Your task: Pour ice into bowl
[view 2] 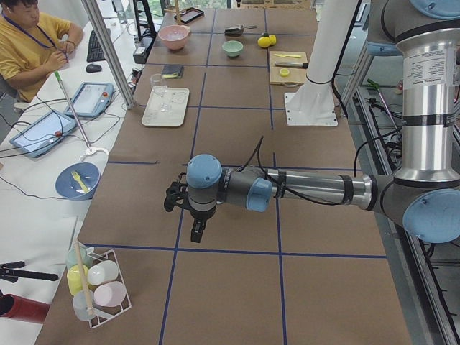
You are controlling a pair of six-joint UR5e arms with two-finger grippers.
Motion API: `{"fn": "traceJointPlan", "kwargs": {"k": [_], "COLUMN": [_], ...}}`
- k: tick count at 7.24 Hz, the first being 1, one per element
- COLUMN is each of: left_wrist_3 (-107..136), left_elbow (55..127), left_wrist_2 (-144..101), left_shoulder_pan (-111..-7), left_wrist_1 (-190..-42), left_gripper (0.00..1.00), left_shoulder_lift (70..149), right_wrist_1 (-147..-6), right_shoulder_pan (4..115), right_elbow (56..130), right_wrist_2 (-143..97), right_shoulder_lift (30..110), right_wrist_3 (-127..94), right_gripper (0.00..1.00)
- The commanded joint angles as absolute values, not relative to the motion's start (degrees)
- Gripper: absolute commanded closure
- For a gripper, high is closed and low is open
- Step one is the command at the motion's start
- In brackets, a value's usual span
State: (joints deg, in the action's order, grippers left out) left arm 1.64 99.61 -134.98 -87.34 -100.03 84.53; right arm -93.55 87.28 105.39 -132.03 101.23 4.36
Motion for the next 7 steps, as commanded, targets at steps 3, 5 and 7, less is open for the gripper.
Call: {"fn": "traceJointPlan", "kwargs": {"k": [3,5,7], "left_wrist_3": [1.23,1.76,1.67], "left_elbow": [100.81,99.93,97.31], "left_wrist_2": [-135.0,-135.17,-135.7], "left_shoulder_pan": [-87.1,-87.1,-87.1], "left_wrist_1": [-104.13,-109.85,-110.04], "left_gripper": [0.0,0.0,0.0], "left_shoulder_lift": [85.17,85.08,85.25], "right_wrist_1": [-93.52,-89.07,-84.74], "right_shoulder_pan": [87.19,87.27,87.19], "right_elbow": [109.24,108.81,107.84], "right_wrist_2": [-131.84,-132.1,-134.9], "right_shoulder_lift": [99.42,99.57,100.2], "right_wrist_3": [4.13,3.78,3.26], "right_gripper": [0.0,0.0,0.0]}}
